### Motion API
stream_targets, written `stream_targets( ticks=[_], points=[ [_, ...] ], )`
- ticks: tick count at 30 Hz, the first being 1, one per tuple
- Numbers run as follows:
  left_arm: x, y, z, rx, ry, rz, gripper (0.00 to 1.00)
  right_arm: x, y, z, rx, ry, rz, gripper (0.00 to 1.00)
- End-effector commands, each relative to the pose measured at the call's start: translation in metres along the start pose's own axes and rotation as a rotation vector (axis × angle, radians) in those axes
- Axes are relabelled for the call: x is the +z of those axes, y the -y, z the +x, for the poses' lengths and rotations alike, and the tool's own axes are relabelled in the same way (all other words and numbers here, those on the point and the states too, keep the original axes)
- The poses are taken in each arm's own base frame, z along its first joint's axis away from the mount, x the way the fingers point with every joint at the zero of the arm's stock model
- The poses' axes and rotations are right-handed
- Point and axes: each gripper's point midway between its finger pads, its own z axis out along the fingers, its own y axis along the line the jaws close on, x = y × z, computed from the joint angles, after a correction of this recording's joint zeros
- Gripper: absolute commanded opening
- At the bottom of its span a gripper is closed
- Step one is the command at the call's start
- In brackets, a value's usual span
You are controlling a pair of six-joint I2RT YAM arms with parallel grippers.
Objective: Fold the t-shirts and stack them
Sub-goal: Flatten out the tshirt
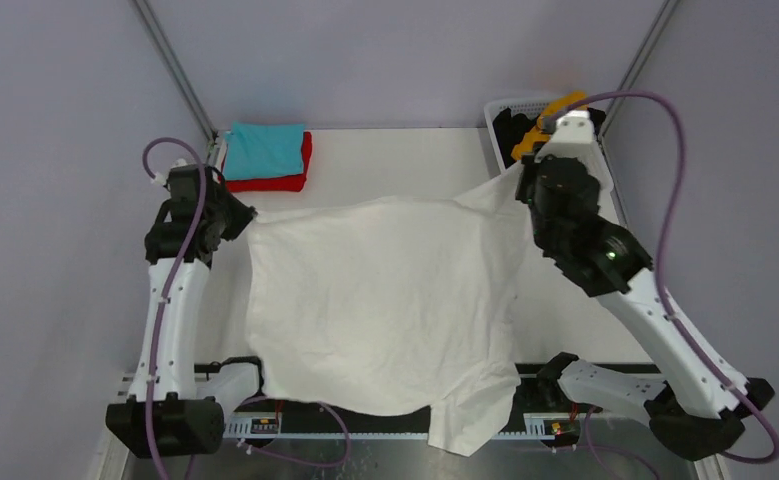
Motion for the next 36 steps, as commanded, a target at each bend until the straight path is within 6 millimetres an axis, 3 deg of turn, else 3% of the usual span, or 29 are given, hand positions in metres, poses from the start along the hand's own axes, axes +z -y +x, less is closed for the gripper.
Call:
stream_targets(
  ticks=[1, 4, 7, 12, 19, 27, 31, 32, 33, 34, 35, 36],
  points=[
    [0.039, -0.016, -0.004, -0.002, 0.068, -0.05, 0.0, 0.037, -0.016, 0.037, 0.055, -0.034, 0.04, 0.0],
    [0.072, -0.031, 0.012, 0.003, 0.012, -0.104, 0.0, 0.066, -0.032, 0.081, 0.081, -0.124, 0.022, 0.0],
    [0.1, -0.043, 0.022, 0.022, -0.037, -0.16, 0.0, 0.087, -0.045, 0.106, 0.089, -0.176, 0.0, 0.0],
    [0.137, -0.055, 0.028, 0.052, -0.098, -0.243, 0.0, 0.114, -0.056, 0.12, 0.078, -0.21, 0.004, 0.0],
    [0.184, -0.056, 0.034, 0.061, -0.175, -0.291, 0.0, 0.147, -0.068, 0.134, 0.041, -0.262, 0.027, 0.0],
    [0.231, -0.055, 0.03, 0.064, -0.194, -0.334, 0.04, 0.199, -0.067, 0.177, -0.034, -0.386, 0.118, 0.02],
    [0.249, -0.053, 0.024, 0.074, -0.199, -0.353, 0.25, 0.236, -0.09, 0.206, -0.06, -0.475, 0.073, 0.06],
    [0.251, -0.052, 0.021, 0.081, -0.197, -0.355, 0.43, 0.244, -0.093, 0.213, -0.074, -0.514, 0.073, 0.07],
    [0.251, -0.05, 0.017, 0.086, -0.192, -0.357, 0.66, 0.251, -0.096, 0.22, -0.085, -0.554, 0.072, 0.15],
    [0.249, -0.048, 0.014, 0.089, -0.188, -0.358, 0.93, 0.258, -0.103, 0.211, -0.074, -0.568, 0.056, 0.35],
    [0.245, -0.046, 0.011, 0.092, -0.184, -0.355, 0.98, 0.259, -0.106, 0.215, -0.072, -0.609, 0.043, 0.59],
    [0.239, -0.042, 0.009, 0.095, -0.176, -0.341, 0.99, 0.258, -0.108, 0.217, -0.065, -0.64, 0.033, 0.7]
  ],
)
